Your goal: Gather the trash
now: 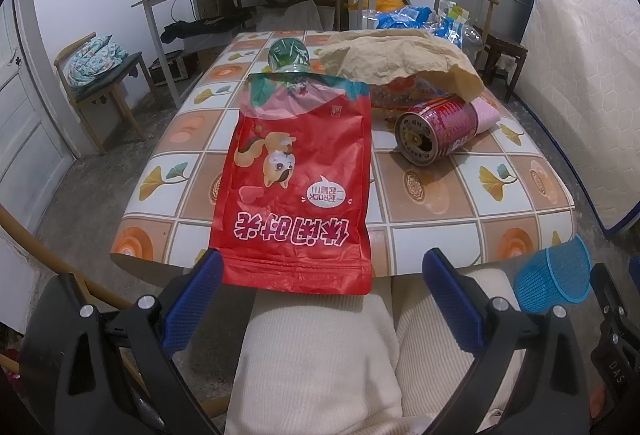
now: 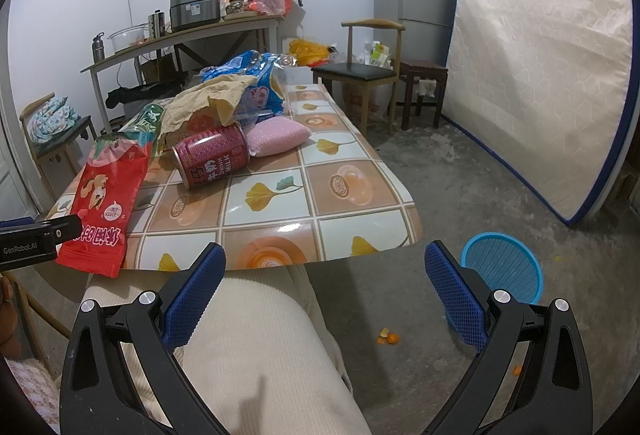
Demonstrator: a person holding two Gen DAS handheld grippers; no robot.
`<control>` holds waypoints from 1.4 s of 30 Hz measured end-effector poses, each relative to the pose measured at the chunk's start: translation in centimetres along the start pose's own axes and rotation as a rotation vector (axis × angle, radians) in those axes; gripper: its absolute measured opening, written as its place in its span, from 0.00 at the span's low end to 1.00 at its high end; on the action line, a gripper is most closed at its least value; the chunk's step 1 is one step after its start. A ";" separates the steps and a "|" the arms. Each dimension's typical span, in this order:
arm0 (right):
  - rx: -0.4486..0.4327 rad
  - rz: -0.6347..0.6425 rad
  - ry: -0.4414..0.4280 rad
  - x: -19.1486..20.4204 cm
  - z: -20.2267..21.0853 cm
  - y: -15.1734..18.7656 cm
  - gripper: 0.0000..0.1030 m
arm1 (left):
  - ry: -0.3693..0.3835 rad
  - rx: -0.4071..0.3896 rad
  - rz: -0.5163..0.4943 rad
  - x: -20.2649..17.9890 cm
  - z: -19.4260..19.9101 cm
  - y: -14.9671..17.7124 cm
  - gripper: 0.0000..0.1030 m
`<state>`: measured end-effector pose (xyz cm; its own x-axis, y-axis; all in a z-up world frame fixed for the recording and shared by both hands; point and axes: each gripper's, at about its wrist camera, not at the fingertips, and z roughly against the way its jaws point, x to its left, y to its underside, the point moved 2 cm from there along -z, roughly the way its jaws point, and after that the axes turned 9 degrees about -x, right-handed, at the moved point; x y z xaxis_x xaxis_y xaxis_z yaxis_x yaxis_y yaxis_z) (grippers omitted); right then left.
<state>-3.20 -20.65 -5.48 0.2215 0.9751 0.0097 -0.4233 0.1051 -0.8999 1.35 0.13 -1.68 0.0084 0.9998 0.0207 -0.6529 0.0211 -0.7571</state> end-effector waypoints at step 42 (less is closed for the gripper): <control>0.001 -0.007 -0.004 -0.3 0.2 0.1 0.92 | -0.005 0.005 -0.004 0.0 0.1 0.0 0.95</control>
<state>-3.44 -20.86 -5.50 0.2209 0.9751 0.0178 -0.4227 0.1122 -0.8993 1.30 0.09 -1.65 0.0076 0.9996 0.0267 -0.6564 0.0251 -0.7540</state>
